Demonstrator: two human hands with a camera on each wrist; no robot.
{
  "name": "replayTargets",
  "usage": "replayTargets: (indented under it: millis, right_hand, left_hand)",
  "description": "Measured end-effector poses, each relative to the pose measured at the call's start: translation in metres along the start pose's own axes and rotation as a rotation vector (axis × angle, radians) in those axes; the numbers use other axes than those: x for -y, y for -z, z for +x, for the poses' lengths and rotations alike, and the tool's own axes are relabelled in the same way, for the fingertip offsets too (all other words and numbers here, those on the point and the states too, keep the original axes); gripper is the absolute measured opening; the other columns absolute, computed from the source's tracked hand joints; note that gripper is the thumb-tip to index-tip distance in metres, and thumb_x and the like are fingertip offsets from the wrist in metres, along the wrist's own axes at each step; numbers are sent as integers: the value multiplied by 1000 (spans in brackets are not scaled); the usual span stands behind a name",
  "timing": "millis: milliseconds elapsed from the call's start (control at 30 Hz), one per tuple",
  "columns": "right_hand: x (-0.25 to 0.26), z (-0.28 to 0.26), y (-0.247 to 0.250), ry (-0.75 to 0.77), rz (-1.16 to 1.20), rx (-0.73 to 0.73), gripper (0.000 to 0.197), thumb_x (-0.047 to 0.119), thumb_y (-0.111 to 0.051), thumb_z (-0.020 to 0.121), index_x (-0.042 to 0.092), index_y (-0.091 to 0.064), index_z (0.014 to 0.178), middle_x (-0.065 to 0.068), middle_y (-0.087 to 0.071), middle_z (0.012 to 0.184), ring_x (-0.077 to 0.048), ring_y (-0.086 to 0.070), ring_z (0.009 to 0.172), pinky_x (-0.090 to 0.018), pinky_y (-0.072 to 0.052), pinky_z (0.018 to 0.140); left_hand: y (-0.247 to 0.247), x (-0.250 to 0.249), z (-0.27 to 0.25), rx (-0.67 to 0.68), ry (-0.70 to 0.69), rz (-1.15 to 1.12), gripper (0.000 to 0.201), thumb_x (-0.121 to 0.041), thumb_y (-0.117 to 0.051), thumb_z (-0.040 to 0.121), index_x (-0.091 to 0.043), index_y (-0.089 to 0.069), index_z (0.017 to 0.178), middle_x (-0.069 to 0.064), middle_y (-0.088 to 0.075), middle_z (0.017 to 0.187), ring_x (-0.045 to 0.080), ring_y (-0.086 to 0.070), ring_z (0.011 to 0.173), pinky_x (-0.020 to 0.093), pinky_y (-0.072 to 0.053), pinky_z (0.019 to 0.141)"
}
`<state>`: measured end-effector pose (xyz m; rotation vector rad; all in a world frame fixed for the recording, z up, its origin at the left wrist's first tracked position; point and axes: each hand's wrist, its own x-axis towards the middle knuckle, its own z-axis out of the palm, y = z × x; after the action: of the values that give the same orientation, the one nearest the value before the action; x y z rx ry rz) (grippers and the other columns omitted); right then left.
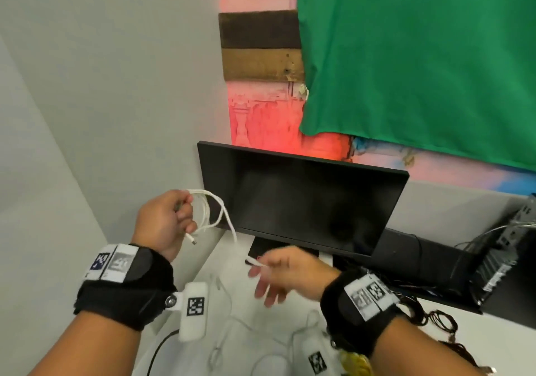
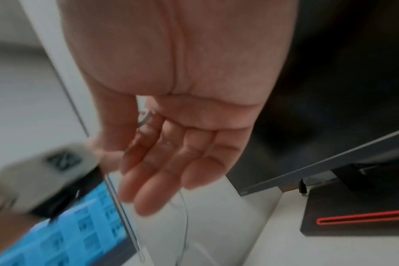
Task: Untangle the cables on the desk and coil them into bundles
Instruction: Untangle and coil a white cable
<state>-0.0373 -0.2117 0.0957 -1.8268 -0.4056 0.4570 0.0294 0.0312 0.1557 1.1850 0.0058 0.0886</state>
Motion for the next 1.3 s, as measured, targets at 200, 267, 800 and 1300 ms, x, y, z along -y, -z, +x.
replayTargets:
  millis: [200,267,800,1300]
  right_hand:
    - [-35,0,-14,-43,122,-256,27,57,-61,78,35,-74,85,2,-75,104,-15,-72,94,-31,-55,75]
    - [-35,9,-12,-55,228,-308,35,59,-67,75,34,-74,99,2,-73,111,-12,-70,102,-34,-58,82]
    - [32,76,-30,98,1133,-221,70,4,-67,78,29,-36,136,-17,-63,75,-16,-44,43,-27,-37,43]
    - [-56,80,-5,-308,-646,-449,27,19,-50,99,27,-57,124,3,-54,123,-20,-55,119,-36,-44,103]
  left_hand:
    - [11,-15,10,-21,63,-270,21,-16,-43,93,-12,-49,74,-5,-29,48,11,-21,37,21,-34,40]
    - [0,-14,5,57,99,-292,21,-15,-42,94,-11,-49,75,-3,-31,48,11,-23,36,21,-36,41]
    - [-65,-71,42,109,-25,-149,31,-8,-41,98,-5,-56,70,1,-36,50,12,-25,39,26,-35,44]
    - [-81,-114,40,90,-82,-167,25,-10,-41,98,-10,-49,74,-5,-30,49,9,-22,40,23,-29,42]
